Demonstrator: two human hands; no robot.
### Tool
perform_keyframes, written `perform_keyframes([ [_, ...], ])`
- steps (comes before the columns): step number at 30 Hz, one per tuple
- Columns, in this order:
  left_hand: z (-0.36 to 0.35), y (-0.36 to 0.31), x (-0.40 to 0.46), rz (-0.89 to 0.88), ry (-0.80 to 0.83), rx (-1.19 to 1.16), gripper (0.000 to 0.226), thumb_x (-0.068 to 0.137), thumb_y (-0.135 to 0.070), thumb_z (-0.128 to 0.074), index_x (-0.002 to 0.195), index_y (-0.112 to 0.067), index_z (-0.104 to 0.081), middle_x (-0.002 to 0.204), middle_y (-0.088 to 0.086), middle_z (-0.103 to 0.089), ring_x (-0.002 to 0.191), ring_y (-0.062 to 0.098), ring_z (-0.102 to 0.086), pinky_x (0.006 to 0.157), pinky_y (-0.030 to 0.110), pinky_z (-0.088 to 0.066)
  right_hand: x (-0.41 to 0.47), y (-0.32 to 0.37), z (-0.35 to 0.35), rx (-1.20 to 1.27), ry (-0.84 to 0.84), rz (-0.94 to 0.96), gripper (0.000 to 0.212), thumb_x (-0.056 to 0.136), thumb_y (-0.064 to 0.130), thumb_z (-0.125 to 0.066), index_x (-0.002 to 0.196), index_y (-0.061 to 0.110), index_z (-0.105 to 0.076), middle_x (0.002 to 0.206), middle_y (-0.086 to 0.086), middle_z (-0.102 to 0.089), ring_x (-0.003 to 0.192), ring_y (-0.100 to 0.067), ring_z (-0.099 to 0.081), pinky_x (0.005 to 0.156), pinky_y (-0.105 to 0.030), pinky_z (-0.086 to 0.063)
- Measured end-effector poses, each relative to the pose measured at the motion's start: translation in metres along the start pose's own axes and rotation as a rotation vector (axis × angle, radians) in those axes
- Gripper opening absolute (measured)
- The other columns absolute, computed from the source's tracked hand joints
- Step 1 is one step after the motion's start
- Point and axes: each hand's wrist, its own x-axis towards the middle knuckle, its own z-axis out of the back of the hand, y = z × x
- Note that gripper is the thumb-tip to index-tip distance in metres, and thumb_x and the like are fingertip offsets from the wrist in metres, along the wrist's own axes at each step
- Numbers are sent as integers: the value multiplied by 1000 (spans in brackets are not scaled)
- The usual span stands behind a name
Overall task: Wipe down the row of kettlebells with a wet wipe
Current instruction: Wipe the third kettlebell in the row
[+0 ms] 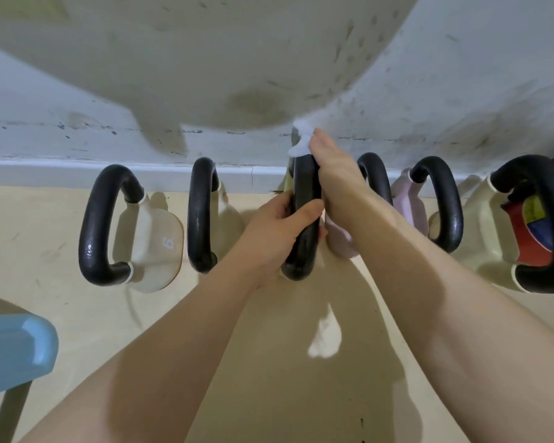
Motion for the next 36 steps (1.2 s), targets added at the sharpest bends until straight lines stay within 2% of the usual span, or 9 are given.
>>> perform_keyframes([
  [4,1,5,-4,-6,-5,-5,25,82,-34,-63,104,-23,-63,85,-5,-73,81,18,-68,95,44,-50,-5,-10,-3,-192,56,-21,55,91,43,-32,144,39,-18,150,5,-33,135,-18,-36,117,-45,-17],
  [9,-2,-3,0,13,-60,-21,28,88,-30,-60,111,-15,-61,93,4,-70,82,19,-67,93,41,-51,-7,-6,-5,-82,47,-112,47,90,46,-37,130,23,-47,108,0,-62,110,-20,-57,109,-47,-34],
  [17,-3,-10,-2,-43,-77,259,32,89,-45,-50,110,-22,-62,104,2,-71,98,18,-66,97,41,-49,-36,1,2,-69,65,-68,36,97,25,-38,120,0,-51,89,-5,-58,90,-22,-55,89,-42,-47],
  [20,0,-16,-3,-12,-61,355,36,91,-47,-44,113,-23,-58,110,2,-69,102,18,-64,98,41,-48,-47,6,-5,-25,62,-115,32,98,20,-37,118,0,-51,80,-5,-51,92,-24,-51,99,-46,-44],
  [27,5,9,-31,75,-175,179,35,96,-49,-29,109,-37,-58,94,-19,-60,104,12,-59,104,38,-41,-74,-10,-4,25,-97,-84,28,97,22,-40,75,12,-54,67,0,-52,63,-12,-54,69,-27,-44],
  [29,0,16,-44,87,-260,159,43,97,-48,-23,121,-30,-53,97,-16,-58,110,17,-56,107,42,-38,-76,-28,-9,-18,-123,84,28,97,20,-38,108,17,-63,97,1,-66,87,-4,-62,82,-24,-47],
  [31,-1,19,-55,83,-342,107,48,97,-49,-22,122,-23,-53,112,-6,-61,115,18,-54,109,43,-36,-96,-56,-15,-145,-101,298,37,97,15,-40,130,25,-53,144,6,-45,120,11,-44,100,-10,-35],
  [34,4,14,-60,69,-398,44,48,97,-49,-23,112,-18,-57,106,-4,-61,109,15,-55,108,39,-37,-115,-82,-15,-262,-167,406,34,91,13,-54,124,21,-59,147,12,-28,110,31,-35,87,2,-32],
  [36,6,10,-64,61,-400,35,45,98,-46,-24,106,-17,-57,95,-5,-59,103,17,-55,105,37,-40,-114,-80,-14,-243,-152,413,25,90,12,-58,113,11,-66,141,3,-39,111,24,-39,86,5,-30],
])
